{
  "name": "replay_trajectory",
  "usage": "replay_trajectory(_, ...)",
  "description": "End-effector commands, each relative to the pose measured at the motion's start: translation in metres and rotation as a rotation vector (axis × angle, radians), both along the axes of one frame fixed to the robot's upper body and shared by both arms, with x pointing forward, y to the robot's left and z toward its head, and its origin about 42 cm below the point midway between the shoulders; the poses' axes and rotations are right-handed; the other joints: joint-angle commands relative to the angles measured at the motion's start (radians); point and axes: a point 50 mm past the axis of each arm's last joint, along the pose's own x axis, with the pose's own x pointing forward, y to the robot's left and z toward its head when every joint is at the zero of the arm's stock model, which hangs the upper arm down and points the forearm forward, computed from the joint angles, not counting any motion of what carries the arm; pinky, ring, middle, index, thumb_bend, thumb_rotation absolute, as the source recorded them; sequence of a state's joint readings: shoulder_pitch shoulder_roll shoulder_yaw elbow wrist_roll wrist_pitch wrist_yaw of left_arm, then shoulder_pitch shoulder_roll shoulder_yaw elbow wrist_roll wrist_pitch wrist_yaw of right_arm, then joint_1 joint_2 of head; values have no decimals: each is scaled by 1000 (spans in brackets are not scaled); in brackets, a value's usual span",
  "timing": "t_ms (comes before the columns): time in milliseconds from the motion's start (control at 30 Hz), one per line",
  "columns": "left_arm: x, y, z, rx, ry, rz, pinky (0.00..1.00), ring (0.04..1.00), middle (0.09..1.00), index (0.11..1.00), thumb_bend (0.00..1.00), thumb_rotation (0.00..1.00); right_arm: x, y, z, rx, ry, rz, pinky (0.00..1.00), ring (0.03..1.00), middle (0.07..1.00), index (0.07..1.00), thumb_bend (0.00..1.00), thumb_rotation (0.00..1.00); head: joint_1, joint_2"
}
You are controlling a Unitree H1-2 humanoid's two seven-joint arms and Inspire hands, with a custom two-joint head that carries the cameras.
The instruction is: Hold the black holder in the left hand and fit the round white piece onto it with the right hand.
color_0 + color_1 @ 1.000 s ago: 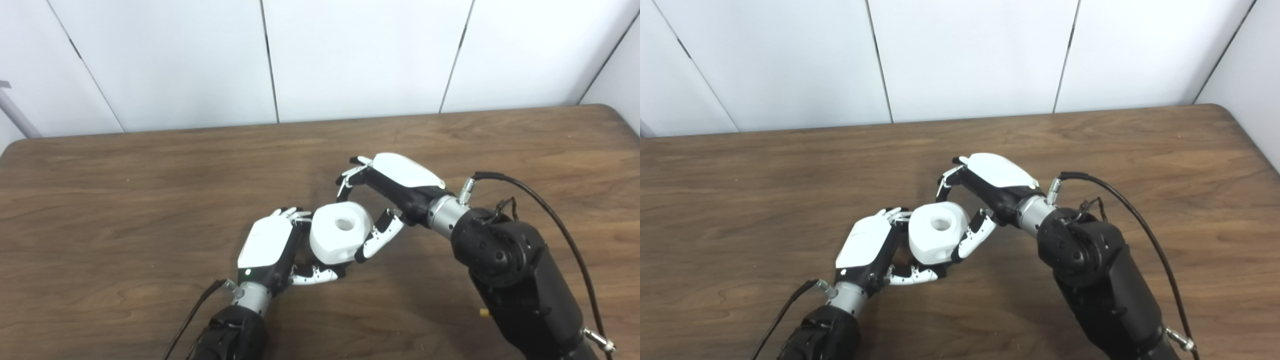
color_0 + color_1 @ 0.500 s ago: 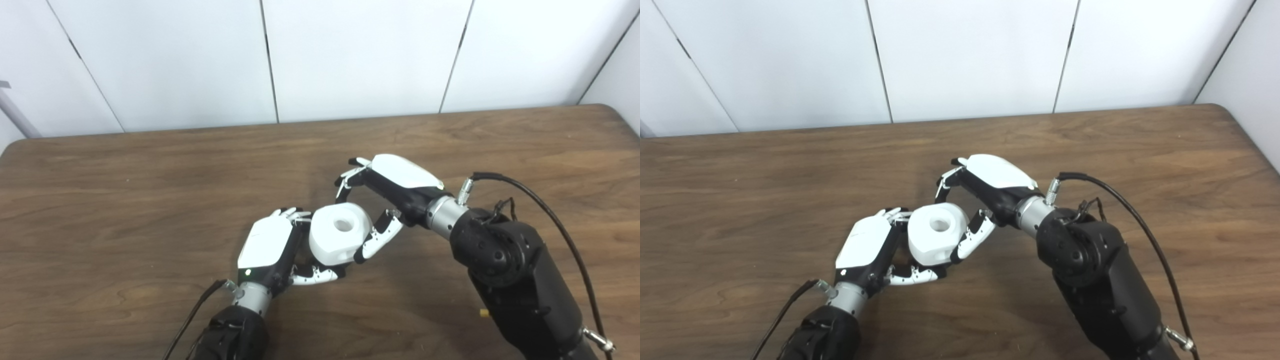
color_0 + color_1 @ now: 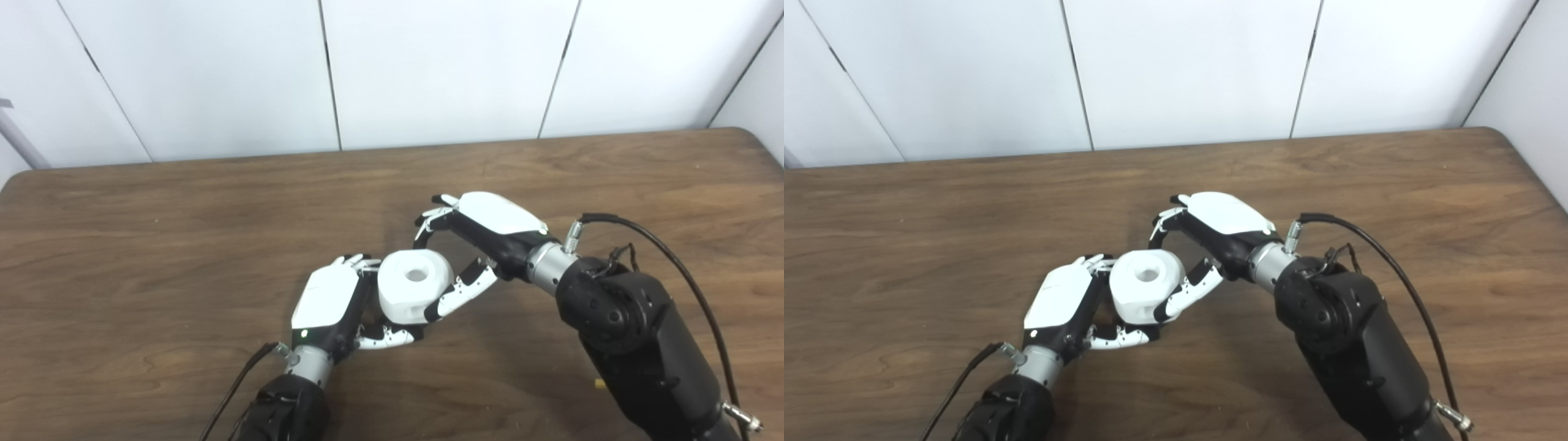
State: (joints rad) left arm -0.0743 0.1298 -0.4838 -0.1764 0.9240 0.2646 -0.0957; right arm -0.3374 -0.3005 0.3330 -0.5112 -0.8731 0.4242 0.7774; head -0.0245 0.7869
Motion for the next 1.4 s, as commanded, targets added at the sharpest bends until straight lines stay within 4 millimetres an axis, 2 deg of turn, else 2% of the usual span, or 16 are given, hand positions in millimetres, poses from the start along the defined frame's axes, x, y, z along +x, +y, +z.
replay_trajectory(0, -6, -6, -15, 30, 90, -34, 936, 888, 791, 486, 522, 50, 1, 1, 13, 11, -64, -2, 998, 1000, 893, 677, 1000, 407, -1, 1)
replay_trajectory(333, -6, -6, -15, 32, 90, -32, 932, 887, 789, 486, 522, 51, 0, -2, 14, 25, -62, -23, 978, 1000, 951, 712, 1000, 387, -2, 2)
replay_trajectory(567, -6, -6, -15, 29, 90, -34, 929, 888, 789, 486, 522, 51, -1, -3, 16, -4, -68, -24, 998, 1000, 992, 788, 1000, 455, -2, 1)
replay_trajectory(1000, -3, -1, -15, 32, 90, -29, 934, 887, 788, 486, 522, 50, -19, -19, 28, -25, -75, -47, 1000, 1000, 996, 817, 1000, 472, -11, 3)
replay_trajectory(1367, -1, 5, -16, 35, 86, -25, 926, 886, 784, 486, 522, 50, -36, -42, 32, 0, -59, -100, 1000, 1000, 994, 819, 1000, 447, -18, -2)
